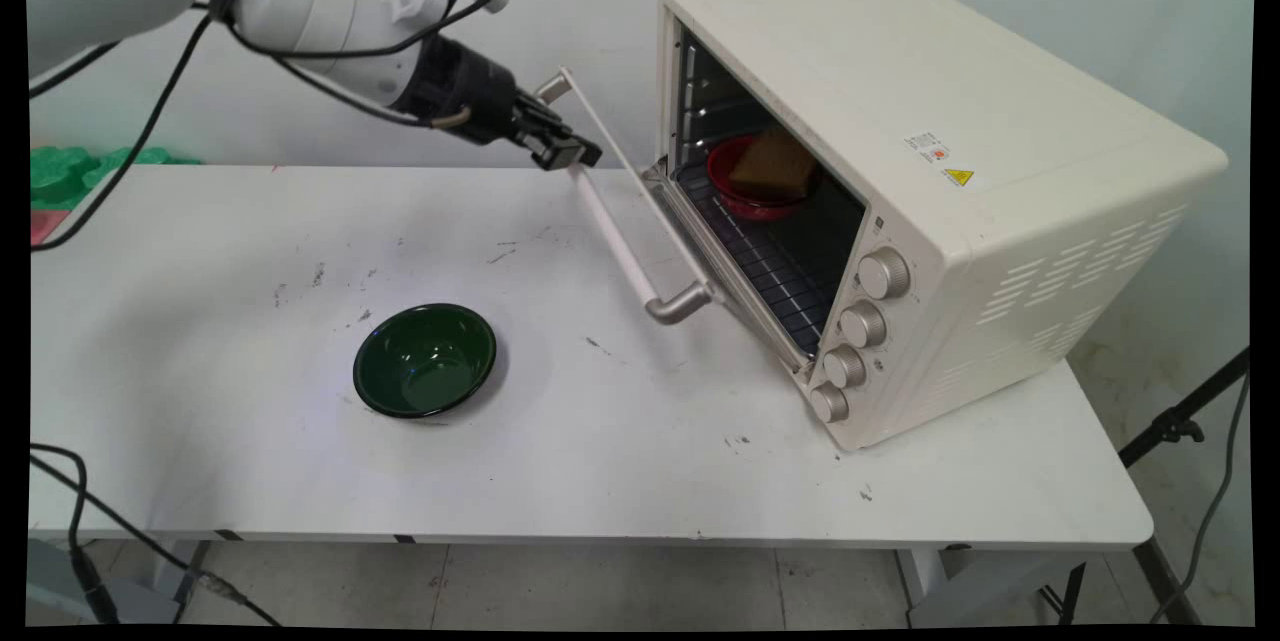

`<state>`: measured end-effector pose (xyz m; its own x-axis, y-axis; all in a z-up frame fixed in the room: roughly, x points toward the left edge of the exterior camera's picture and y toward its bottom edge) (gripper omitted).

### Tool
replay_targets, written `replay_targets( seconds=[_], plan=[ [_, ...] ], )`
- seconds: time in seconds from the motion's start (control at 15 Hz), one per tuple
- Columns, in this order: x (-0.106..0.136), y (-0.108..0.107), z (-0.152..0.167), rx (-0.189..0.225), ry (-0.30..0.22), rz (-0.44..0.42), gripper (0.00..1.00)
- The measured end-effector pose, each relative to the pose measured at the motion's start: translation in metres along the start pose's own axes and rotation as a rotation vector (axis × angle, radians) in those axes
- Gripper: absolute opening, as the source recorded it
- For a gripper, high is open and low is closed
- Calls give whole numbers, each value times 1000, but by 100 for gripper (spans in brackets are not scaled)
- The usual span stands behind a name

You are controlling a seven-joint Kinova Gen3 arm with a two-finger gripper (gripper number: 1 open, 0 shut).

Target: Open the oven

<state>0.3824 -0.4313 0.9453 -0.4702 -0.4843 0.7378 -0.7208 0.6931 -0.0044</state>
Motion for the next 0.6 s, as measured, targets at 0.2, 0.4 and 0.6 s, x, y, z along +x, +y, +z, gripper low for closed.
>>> replay_targets(
  seconds=[0.2,0.4,0.6],
  plan=[
    [-20,-4,-2,2,5,-8,0],
    [-45,-9,-5,2,9,-13,0],
    [-64,-15,-6,3,11,-17,0]
  ],
)
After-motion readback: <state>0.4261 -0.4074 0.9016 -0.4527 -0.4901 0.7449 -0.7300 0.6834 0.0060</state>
